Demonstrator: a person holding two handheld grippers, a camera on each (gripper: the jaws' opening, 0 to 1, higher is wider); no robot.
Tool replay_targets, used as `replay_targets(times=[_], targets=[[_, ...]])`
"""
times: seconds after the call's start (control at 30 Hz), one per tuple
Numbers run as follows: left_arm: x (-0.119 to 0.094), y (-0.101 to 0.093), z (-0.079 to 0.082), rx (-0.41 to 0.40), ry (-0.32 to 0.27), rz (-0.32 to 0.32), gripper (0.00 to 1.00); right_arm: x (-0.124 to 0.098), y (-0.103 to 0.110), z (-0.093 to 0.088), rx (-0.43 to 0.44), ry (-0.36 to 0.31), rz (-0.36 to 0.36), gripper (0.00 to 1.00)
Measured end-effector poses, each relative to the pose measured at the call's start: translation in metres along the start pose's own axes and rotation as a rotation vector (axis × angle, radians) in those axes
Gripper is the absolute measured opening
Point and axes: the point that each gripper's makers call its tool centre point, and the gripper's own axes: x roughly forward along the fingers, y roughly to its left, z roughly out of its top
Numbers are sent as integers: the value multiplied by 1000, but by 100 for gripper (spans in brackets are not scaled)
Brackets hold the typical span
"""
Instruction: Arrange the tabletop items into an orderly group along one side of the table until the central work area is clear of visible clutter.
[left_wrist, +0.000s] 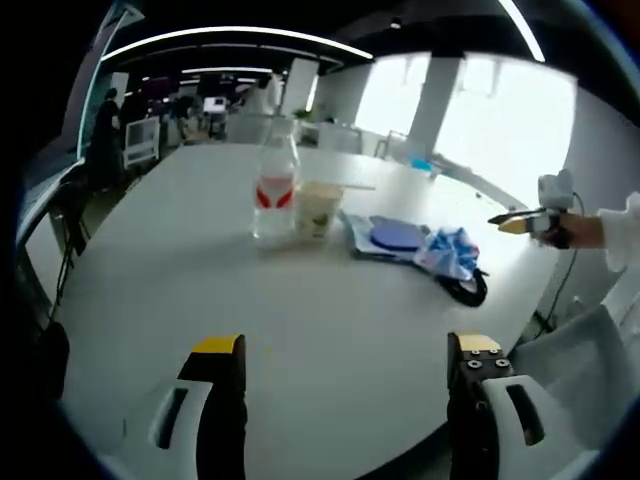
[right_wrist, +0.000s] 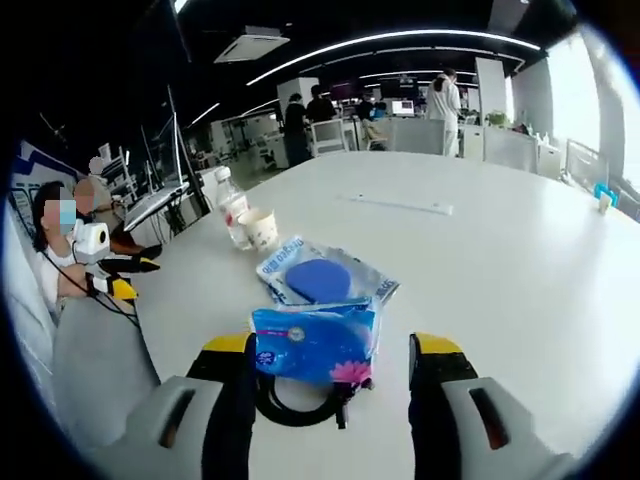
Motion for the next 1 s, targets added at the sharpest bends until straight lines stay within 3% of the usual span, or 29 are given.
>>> replay_targets(times=[0.53,0.6,0.73,0.83,1.0], targets=[[1,2,-4,-30,2,-3,78,-7,-4,-11,52,-8,-23,59],[-2,1,-1,-56,-13,-11,79,-9,-5,-13,54,-2,-29,59],[-3,0,3,-24,-27,-25,79,-11,-10,-12,36,-12,-26,59],[-2,-1,5,-11,-9,-2,79,-10,-18,-13,40,-17,-10,58],[-8,-13,22,-4,-42,35,81,-4,-32,-11,29,17,41,57]])
